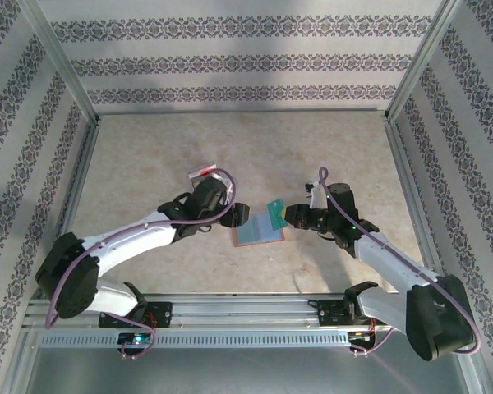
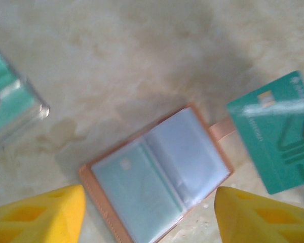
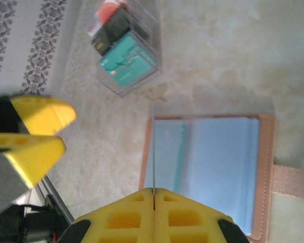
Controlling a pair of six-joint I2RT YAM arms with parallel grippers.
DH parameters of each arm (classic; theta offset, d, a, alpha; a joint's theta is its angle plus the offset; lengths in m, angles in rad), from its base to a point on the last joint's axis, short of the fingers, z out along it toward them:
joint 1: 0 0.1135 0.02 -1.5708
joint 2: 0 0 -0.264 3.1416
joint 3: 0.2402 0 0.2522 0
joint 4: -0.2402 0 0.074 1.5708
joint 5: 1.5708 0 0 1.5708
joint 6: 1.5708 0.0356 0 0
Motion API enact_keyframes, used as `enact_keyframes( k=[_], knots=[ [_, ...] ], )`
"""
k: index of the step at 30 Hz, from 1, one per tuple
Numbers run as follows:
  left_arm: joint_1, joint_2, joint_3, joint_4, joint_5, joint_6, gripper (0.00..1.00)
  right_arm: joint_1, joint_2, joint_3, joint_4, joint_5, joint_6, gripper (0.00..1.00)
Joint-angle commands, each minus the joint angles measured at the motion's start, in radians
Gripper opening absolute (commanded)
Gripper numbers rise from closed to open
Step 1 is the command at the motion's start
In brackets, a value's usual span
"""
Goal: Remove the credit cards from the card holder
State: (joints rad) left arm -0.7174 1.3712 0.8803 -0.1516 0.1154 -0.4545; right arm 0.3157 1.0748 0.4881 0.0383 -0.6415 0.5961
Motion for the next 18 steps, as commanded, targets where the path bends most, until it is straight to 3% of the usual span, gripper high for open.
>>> enact_keyframes(
  k=[1, 13, 18],
  knots=[
    [0.045, -0.025, 0.052, -0.079, 0.170, 0.212, 0.70, 0.030, -0.035, 0.050, -0.140, -0.041, -0.135, 0.06],
    [0.101, 0.067, 0.243, -0.308, 0.630, 0.594, 0.75, 0.126, -0.052, 0.114, -0.165, -0.211, -0.250, 0.06],
    [0.105, 0.095, 0.305, -0.427, 0.672, 0.725, 0.75, 0.149, -0.057, 0.124, -0.173, -0.256, -0.280, 0.06]
  ],
)
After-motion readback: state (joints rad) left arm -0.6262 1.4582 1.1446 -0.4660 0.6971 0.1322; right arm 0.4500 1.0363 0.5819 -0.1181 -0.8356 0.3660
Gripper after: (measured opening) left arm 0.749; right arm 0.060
